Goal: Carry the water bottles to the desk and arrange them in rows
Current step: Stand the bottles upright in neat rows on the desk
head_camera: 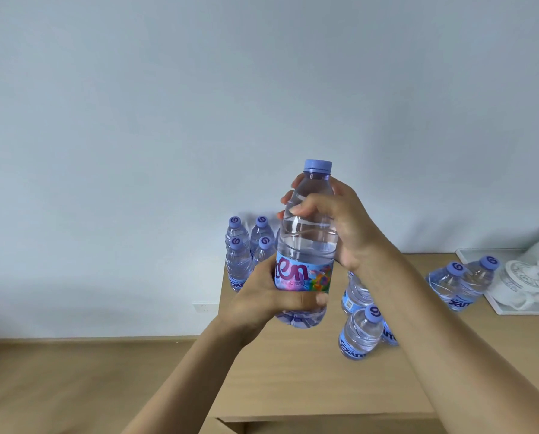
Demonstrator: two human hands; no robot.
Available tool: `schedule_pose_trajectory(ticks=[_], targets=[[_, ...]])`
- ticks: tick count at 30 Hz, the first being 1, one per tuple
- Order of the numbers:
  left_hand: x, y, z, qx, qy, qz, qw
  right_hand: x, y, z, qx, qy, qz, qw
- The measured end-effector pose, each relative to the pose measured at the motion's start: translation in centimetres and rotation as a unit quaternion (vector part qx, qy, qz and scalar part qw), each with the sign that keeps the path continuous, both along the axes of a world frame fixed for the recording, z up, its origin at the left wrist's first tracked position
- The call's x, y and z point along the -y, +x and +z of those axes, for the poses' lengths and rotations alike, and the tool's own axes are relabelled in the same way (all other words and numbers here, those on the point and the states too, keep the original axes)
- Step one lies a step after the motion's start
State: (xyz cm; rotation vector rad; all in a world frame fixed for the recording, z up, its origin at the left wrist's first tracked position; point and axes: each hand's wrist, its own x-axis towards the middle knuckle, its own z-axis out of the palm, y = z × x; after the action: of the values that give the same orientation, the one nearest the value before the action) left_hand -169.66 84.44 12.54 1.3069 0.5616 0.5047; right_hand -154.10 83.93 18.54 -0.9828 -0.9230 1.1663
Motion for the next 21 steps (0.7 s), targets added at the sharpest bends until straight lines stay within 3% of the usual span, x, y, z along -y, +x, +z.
schedule_pose_trajectory(ticks=[4,11,17,21], targets=[[0.6,0.3,0.0,0.002,0.014,0.054,0.998,0.2,-0.2,0.1,0.063,0.005,-0.013,0.998],[1.6,1.4,-0.1,-0.025,0.110,0.213,0.970,1.2,-2.2,-0.5,0.140,0.028,-0.155,0.977],[1.9,1.2,-0.6,-0.029,0.109,0.195,0.974,0.9,-2.7,-0.7,0.142,0.016,-0.191,0.971],[1.4,0.6,-0.2,-0.038,0.074,0.123,0.989,1.0,-2.0,-0.2,0.102,0.024,-0.147,0.984]])
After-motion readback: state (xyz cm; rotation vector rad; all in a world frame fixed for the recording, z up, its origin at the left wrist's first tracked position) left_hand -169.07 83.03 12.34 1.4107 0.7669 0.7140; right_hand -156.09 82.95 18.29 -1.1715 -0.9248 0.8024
